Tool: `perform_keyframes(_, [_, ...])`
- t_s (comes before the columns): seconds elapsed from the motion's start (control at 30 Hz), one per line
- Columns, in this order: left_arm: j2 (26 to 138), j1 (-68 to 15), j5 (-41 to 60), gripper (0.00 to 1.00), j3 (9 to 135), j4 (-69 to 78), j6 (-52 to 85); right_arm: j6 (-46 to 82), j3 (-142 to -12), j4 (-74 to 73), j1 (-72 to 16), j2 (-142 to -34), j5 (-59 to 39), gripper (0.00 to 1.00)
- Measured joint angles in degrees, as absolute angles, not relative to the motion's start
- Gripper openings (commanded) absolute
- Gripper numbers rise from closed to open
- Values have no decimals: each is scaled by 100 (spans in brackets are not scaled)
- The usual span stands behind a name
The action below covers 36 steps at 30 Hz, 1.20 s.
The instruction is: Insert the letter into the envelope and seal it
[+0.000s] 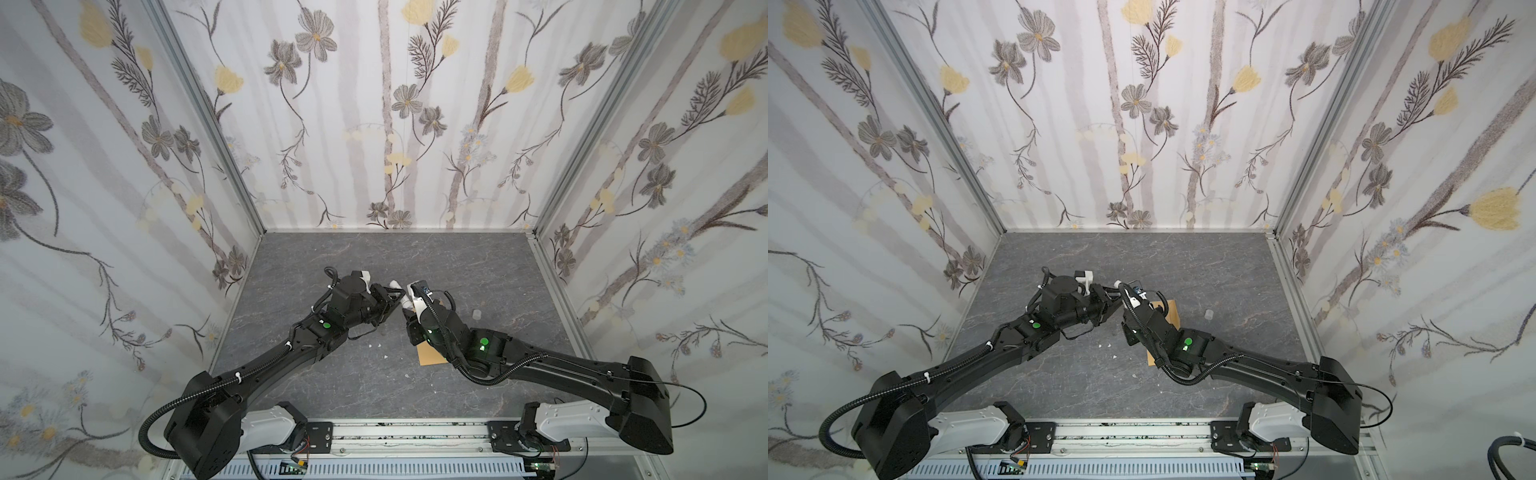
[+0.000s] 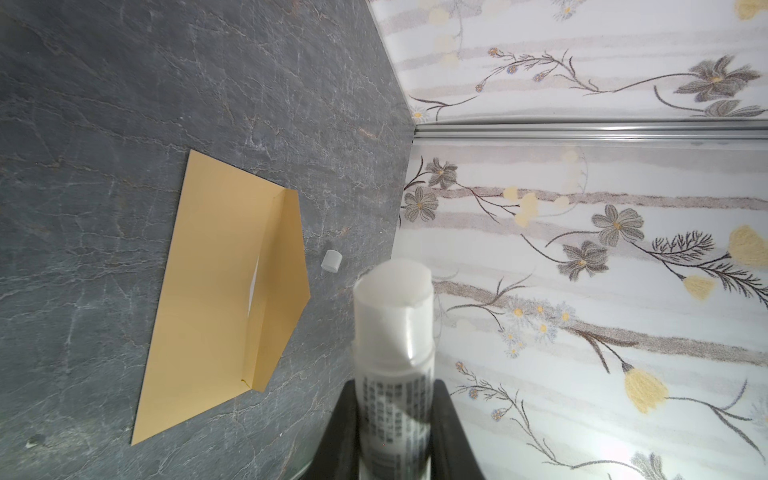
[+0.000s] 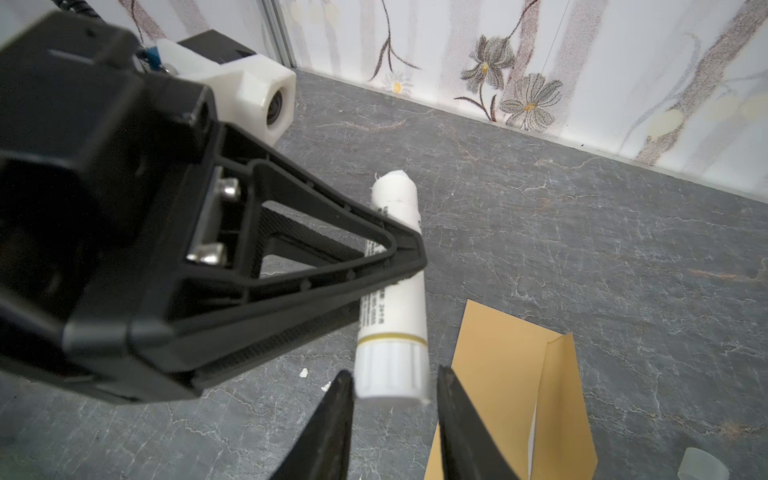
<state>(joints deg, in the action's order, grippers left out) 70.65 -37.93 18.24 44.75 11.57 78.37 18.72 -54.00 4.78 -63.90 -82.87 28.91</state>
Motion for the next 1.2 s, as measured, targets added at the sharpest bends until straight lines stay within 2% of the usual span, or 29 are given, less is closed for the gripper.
perform_keyframes(0.23, [7065, -3793, 1841, 0, 4499, 1157, 7824, 1791, -5400, 416, -6383, -8291, 2862, 21])
perform_keyframes(0.5, [6995, -3828, 1721, 0, 4377, 1253, 7824, 2154, -5360, 392, -6121, -8191, 2167, 20])
perform_keyframes(0.93, [7024, -4226, 1153, 0, 3933, 2248, 7817, 4075, -4521, -445, -4901, -7561, -456, 19])
perform_keyframes(1.2, [7032, -4423, 926, 0, 3649, 2733, 7701, 5457, -3734, -1614, -4195, -7439, -2025, 20])
